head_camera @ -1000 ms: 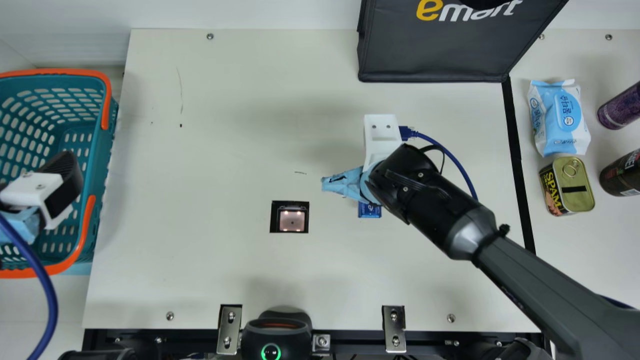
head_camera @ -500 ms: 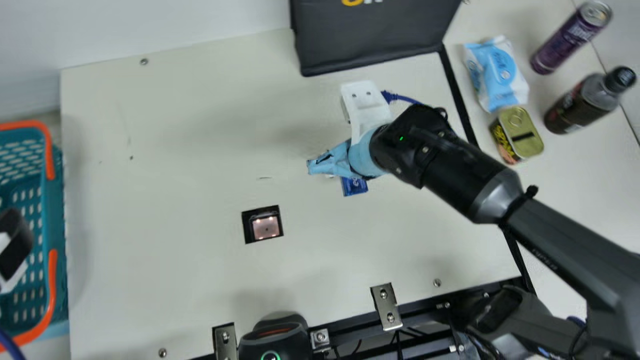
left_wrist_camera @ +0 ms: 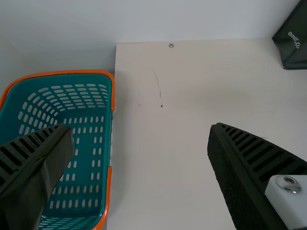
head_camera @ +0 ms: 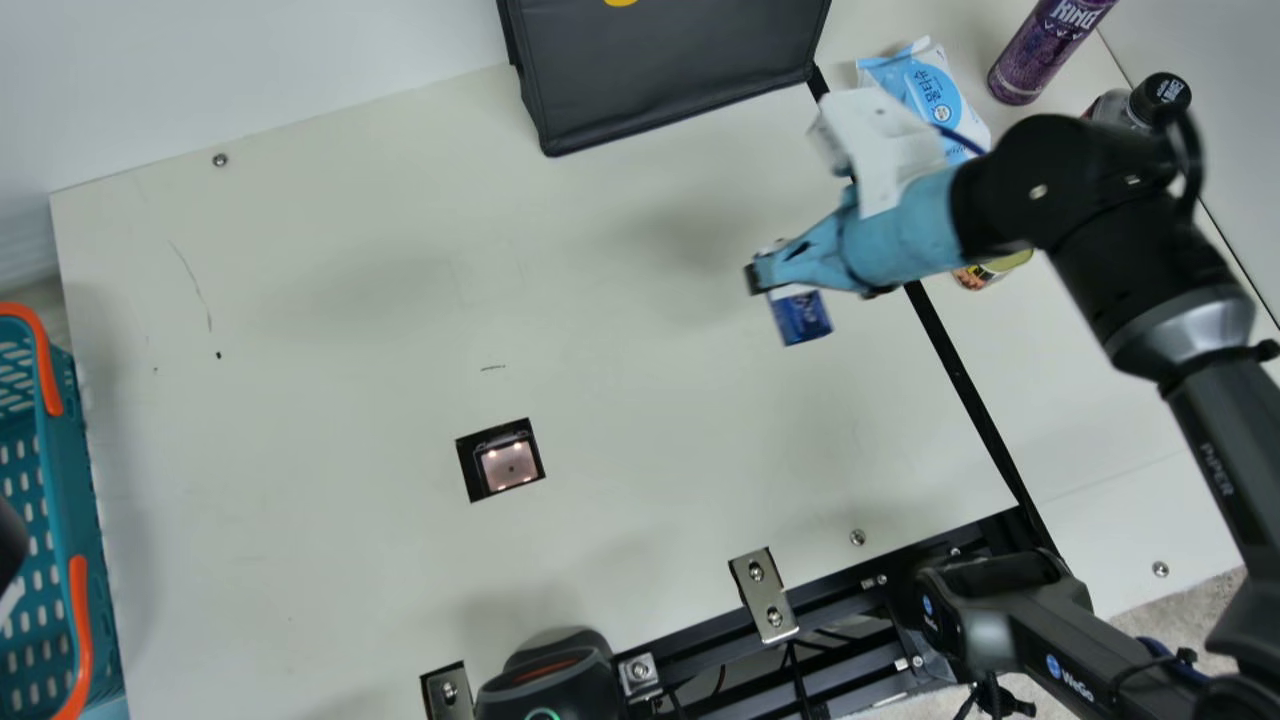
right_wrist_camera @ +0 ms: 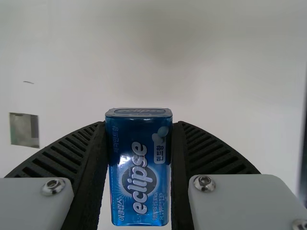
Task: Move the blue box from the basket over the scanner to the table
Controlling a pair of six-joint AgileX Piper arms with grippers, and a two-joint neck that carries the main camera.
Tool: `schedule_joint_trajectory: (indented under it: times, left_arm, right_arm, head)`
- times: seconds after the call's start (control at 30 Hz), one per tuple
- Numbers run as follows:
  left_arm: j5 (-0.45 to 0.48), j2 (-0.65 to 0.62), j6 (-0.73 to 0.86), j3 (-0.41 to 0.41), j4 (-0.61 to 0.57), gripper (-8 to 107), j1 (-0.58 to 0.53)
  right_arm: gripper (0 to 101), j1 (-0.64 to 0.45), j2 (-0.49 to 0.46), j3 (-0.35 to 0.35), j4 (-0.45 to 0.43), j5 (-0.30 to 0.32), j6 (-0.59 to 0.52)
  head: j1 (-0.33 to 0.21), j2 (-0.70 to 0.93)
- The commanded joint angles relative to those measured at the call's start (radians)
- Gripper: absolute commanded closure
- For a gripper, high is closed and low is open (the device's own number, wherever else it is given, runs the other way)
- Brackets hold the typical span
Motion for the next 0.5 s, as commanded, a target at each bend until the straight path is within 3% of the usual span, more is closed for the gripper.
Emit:
schedule_joint_trajectory:
  times: [0.0,0.2,0.47]
  left_arm:
    - [0.000,0.000,0.000,0.000,0.000,9,0.000]
    - [0.000,0.000,0.000,0.000,0.000,9,0.000]
    - [0.000,0.000,0.000,0.000,0.000,9,0.000]
  right_arm:
    - [101,-0.261,0.014,-0.011,0.009,0.037,-0.220]
    - [101,-0.479,0.060,-0.052,-0.014,0.057,-0.367]
    - [101,-0.665,0.096,-0.082,-0.054,0.042,-0.505]
  head:
    - [-0.029,-0.002]
    - [-0.029,-0.002]
    - [-0.029,-0.002]
